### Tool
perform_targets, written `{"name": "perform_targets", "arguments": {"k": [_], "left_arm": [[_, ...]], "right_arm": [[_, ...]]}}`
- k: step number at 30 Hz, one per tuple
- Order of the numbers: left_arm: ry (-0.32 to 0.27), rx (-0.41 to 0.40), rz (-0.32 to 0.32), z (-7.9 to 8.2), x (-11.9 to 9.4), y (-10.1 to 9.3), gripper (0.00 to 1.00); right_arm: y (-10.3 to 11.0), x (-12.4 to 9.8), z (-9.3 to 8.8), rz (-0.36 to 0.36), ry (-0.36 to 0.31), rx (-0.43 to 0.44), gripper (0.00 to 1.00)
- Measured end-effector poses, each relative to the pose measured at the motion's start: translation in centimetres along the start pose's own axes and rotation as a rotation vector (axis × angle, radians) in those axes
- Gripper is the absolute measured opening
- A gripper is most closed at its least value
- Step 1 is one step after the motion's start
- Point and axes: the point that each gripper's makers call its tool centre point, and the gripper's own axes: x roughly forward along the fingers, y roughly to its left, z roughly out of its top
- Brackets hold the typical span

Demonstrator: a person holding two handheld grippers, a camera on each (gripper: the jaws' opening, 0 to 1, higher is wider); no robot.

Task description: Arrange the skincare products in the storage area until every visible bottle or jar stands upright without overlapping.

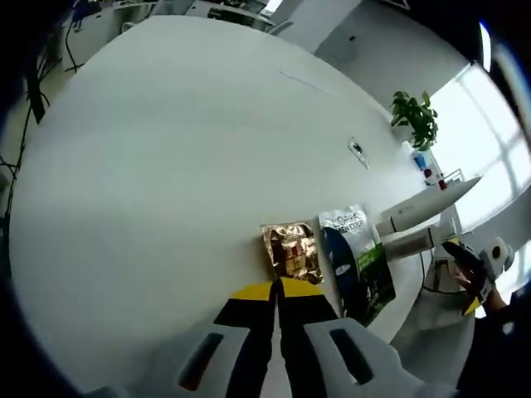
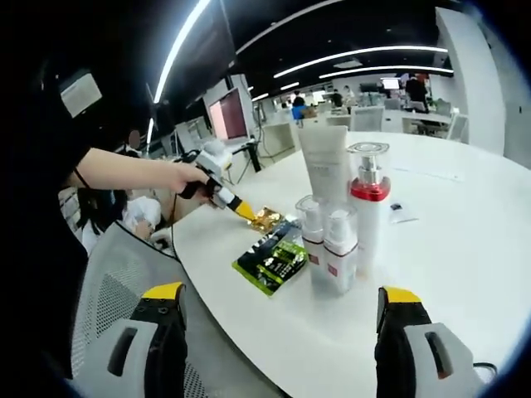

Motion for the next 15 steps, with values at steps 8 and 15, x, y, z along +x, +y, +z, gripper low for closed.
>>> {"name": "perform_targets", "arguments": {"k": [8,15], "left_arm": [[0.015,0.034,0.030,0.2,0.1,0.4,0.03],[0.027,0.042,0.049,-0.1,0.1,0.9,0.04]], "right_arm": [[0.0,0.0,0.0,0.000,0.001,0.006,0.99],[0.0,0.0,-0.1,-0.001,0.003,0.013,0.99]]}}
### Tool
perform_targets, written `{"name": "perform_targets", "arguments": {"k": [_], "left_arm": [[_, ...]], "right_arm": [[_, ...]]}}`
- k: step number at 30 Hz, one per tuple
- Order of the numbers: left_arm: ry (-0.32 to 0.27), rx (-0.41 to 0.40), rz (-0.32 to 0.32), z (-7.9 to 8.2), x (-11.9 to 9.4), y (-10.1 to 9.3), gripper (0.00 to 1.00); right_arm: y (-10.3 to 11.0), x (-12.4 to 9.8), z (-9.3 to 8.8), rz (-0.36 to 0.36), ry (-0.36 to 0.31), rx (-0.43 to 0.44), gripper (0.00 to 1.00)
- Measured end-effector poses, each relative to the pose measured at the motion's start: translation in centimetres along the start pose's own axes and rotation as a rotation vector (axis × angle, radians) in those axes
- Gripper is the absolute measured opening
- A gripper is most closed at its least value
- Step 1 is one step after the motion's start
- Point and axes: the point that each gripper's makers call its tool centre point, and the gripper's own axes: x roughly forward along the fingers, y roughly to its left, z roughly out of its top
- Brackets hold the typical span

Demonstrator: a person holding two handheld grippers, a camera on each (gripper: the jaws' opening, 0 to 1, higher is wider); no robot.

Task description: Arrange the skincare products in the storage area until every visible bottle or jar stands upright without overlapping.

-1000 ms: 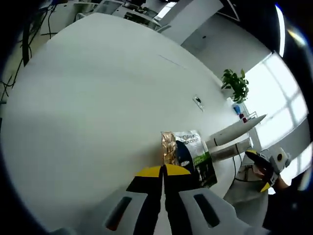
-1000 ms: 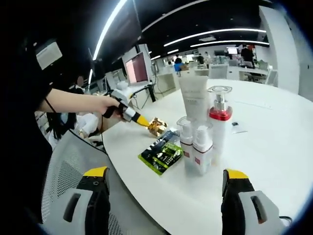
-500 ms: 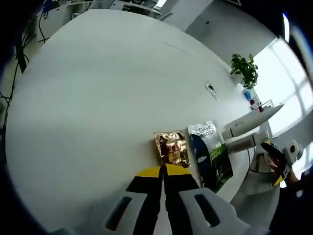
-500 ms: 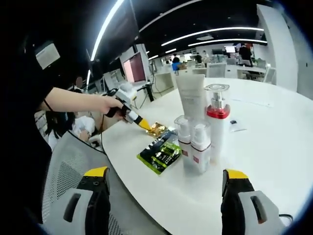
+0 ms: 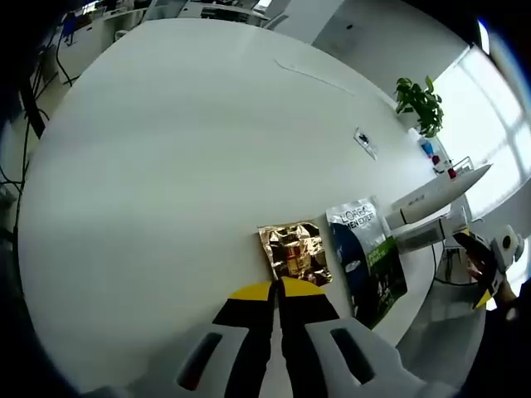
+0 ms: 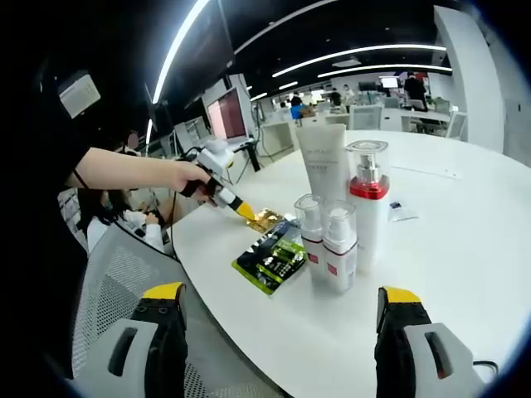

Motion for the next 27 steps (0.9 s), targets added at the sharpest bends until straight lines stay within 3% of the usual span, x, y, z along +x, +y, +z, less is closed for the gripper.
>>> {"name": "perform_targets", "arguments": {"k": [27], "left_arm": [[0.012,-0.018,0.040,-0.40,0.29,0.35,0.03]], "right_arm": [[0.07,-0.02,-0.06,0.003,0.003,0.006,0.99]]}}
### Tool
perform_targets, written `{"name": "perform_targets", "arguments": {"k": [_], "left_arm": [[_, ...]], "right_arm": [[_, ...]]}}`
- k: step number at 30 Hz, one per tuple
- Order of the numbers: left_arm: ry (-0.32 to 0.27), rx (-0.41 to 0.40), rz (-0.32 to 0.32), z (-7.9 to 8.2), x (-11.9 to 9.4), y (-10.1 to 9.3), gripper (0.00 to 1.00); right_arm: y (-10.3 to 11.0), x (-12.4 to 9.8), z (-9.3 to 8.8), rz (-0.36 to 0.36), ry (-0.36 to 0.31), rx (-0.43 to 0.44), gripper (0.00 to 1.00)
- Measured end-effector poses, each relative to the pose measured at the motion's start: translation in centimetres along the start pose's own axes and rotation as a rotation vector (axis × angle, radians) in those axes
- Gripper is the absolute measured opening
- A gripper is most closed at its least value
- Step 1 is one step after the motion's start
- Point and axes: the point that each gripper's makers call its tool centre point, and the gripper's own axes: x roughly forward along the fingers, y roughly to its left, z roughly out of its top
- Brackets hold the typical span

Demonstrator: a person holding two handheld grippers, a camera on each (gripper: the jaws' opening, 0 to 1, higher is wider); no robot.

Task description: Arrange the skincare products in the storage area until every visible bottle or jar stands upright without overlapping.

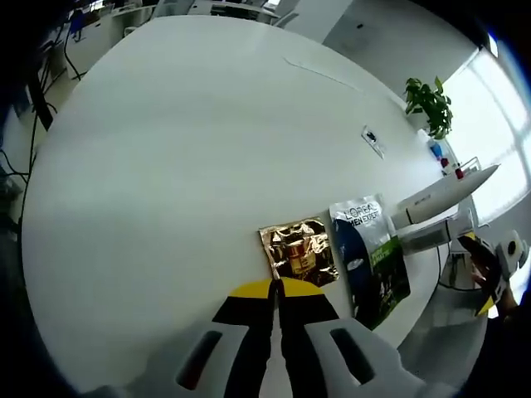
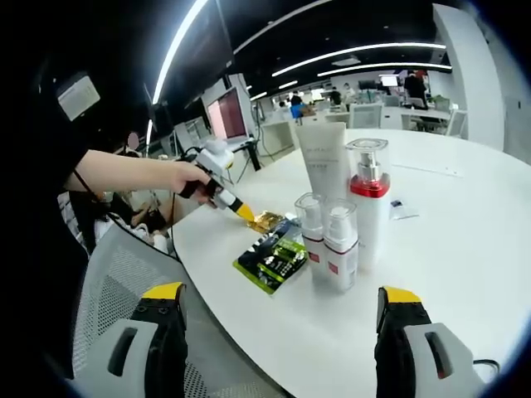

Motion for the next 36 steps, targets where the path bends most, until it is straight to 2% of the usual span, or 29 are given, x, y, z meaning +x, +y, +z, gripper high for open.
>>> {"name": "perform_targets", "arguments": {"k": [7,12,15,19,22,23,27,31,33,36], "left_arm": [[-0.008,-0.001,-0.002,0.2,-0.2,0.1,0.06],[-0.012,-0.003,0.002,0.4,-0.4,0.5,0.14],[-0.022,0.004,0.004,0.4,-0.9,-0.2,0.20],[-0.034,0.034,-0.006,0.7,-1.7,-0.5,0.32],[-0.065,0.044,-0.008,0.8,-2.1,-1.5,0.51],[-0.076,0.044,-0.010,1.0,-1.8,-1.6,0.54],[-0.105,0.035,-0.017,0.5,-3.1,-2.7,0.56],[-0.126,0.040,-0.024,0.3,-3.5,-2.8,0.65],[-0.141,0.075,-0.035,0.1,-3.8,-3.0,0.69],[-0.146,0.090,-0.035,-1.0,-4.8,-3.9,0.74]], "right_arm": [[0.0,0.0,0.0,0.000,-0.001,0.002,0.99],[0.0,0.0,0.0,0.002,0.002,0.001,0.99],[0.0,0.0,0.0,0.001,0.004,0.002,0.99],[0.1,0.0,0.0,0.002,0.005,0.002,0.99],[0.2,0.0,0.0,0.004,0.003,-0.001,0.99],[0.2,0.0,0.0,0.005,0.004,-0.002,0.99],[0.2,0.0,0.0,0.009,0.002,-0.002,0.99],[0.3,0.0,0.1,0.012,0.000,-0.004,0.99],[0.3,0.0,0.1,0.012,-0.002,-0.008,0.99],[0.3,0.0,0.2,0.012,-0.007,-0.008,0.99]]}}
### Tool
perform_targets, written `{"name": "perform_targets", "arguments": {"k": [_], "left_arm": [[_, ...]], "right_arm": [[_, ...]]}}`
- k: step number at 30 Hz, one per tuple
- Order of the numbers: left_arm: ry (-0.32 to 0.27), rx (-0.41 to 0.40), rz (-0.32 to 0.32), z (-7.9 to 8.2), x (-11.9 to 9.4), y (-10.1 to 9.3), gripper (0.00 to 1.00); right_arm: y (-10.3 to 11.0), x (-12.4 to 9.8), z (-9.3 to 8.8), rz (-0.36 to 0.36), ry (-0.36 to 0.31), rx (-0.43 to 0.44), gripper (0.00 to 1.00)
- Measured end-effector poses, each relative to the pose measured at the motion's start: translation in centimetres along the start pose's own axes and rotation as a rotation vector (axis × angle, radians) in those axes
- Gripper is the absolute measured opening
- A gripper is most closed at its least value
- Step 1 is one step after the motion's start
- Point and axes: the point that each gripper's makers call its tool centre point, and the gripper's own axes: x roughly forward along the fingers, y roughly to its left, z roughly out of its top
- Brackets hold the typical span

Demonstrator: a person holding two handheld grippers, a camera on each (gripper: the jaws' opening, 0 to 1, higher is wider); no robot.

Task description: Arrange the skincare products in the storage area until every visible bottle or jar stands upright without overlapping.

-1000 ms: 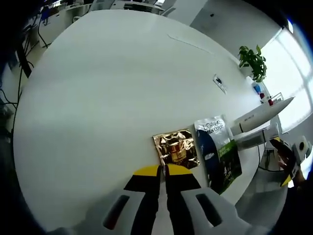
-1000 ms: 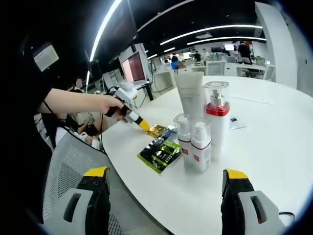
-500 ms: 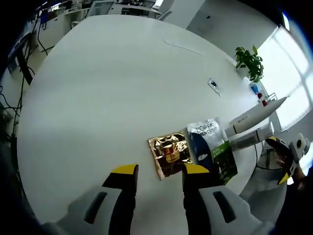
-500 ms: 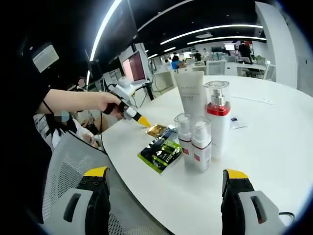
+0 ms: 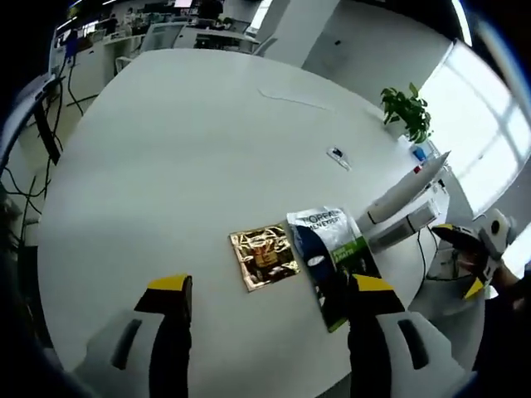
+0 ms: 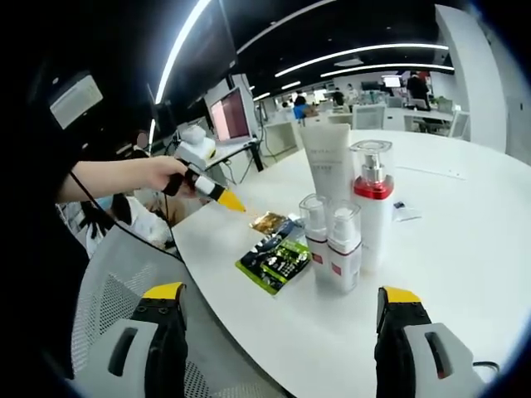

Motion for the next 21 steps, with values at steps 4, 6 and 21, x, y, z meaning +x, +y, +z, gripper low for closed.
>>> {"name": "perform_targets", "arguments": {"k": [4,6,21], "left_arm": [[-0.047,-0.013,-0.026,-0.3,-1.0,-1.9,0.78],[-0.058,-0.014,-0.040,-0.6,-1.1,-2.2,0.80],[-0.120,0.072,-0.085,-2.5,-2.5,-4.6,0.99]], "right_arm": [[0.0,0.0,0.1,0.000,-0.002,-0.004,0.98],[0.1,-0.1,0.1,0.002,-0.003,-0.005,0.98],[0.3,-0.2,0.3,0.006,-0.013,-0.010,0.98]]}}
